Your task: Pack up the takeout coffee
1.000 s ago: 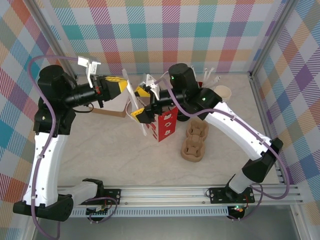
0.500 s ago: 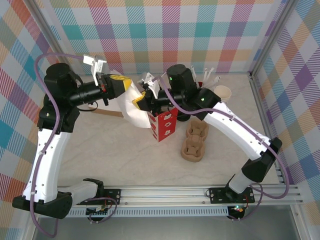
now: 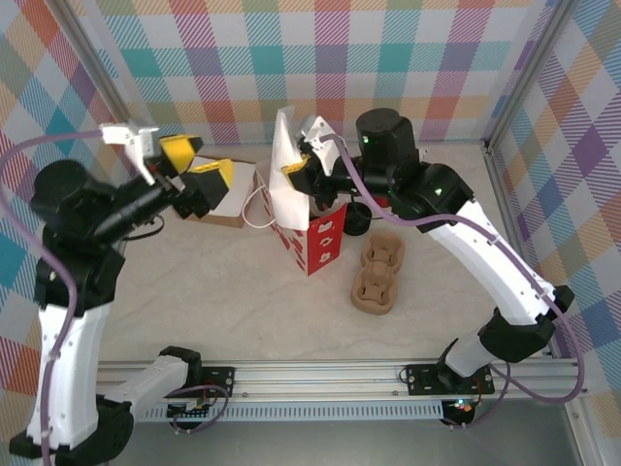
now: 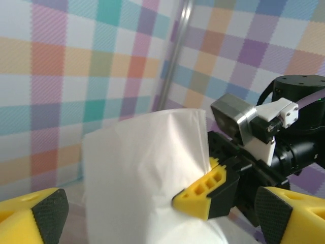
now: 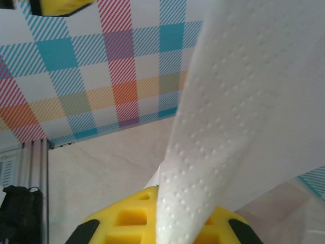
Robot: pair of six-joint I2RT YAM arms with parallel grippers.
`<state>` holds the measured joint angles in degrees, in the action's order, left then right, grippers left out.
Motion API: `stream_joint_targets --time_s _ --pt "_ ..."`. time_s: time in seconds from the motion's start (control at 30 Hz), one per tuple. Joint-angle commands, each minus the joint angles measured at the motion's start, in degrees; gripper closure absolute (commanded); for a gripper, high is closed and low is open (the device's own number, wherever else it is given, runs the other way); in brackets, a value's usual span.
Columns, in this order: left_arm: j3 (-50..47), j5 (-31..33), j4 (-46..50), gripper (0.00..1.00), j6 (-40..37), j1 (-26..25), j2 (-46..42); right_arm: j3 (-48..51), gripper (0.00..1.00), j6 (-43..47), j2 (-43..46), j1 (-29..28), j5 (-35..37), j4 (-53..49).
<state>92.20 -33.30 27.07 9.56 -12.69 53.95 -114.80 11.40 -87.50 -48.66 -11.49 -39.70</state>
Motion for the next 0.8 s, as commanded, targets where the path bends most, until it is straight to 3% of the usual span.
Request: stream_joint_targets --time_s 0.0,0.4,0.77 --pt "-4.3 11.1 2.0 0.00 -0.5 -0.9 -5.1 -5.7 1.00 5.1 -2.0 1.1 2.3 -6.6" --pt "-27.0 27.5 7.3 0.00 3.7 -0.8 -18.5 -20.1 1.00 15.0 -14.1 8.2 -7.5 -18.9" --pt "-29.9 30.8 9.5 0.00 3.7 -0.9 -21.1 -23.2 1.00 19.0 -24.3 11.1 -11.6 -26.0"
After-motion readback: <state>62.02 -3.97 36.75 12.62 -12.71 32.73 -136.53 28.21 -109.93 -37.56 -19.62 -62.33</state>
